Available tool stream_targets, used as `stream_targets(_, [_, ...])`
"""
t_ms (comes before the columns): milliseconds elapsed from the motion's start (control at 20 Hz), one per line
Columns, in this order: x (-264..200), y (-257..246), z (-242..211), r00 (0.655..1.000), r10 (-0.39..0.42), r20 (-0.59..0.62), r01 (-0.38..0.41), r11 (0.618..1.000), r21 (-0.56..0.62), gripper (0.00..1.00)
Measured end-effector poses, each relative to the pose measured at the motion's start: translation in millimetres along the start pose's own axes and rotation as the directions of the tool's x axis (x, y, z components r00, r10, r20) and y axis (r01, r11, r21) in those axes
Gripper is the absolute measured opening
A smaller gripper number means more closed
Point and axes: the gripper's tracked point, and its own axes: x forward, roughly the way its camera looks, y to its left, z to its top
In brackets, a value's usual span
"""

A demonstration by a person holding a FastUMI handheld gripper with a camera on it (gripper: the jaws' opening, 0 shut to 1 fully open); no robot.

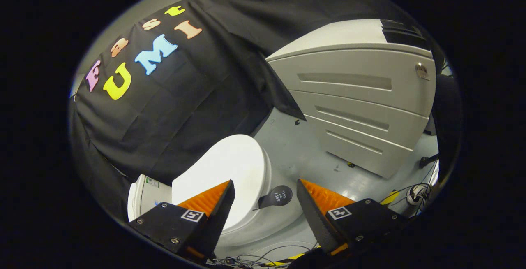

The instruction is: Open the toilet lid.

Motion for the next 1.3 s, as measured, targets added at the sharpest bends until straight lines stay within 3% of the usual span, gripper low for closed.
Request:
stream_targets(300, [14, -16, -16, 0.999, 0.025, -0.04, -0.018, 0.988, 0.153, 0.92])
stream_targets(450, [25, -20, -21, 0.996, 0.074, -0.059, -0.057, 0.968, 0.245, 0.92])
stream_targets(700, [50, -33, -35, 0.991, 0.088, -0.1, -0.049, 0.939, 0.341, 0.92])
stream_targets(900, [62, -38, -49, 0.986, 0.119, -0.12, -0.067, 0.926, 0.372, 0.78])
stream_targets(1050, [70, -34, -50, 0.978, 0.17, -0.12, -0.108, 0.907, 0.406, 0.62])
stream_targets(1300, [79, -16, -58, 0.946, 0.288, -0.149, -0.197, 0.875, 0.443, 0.43])
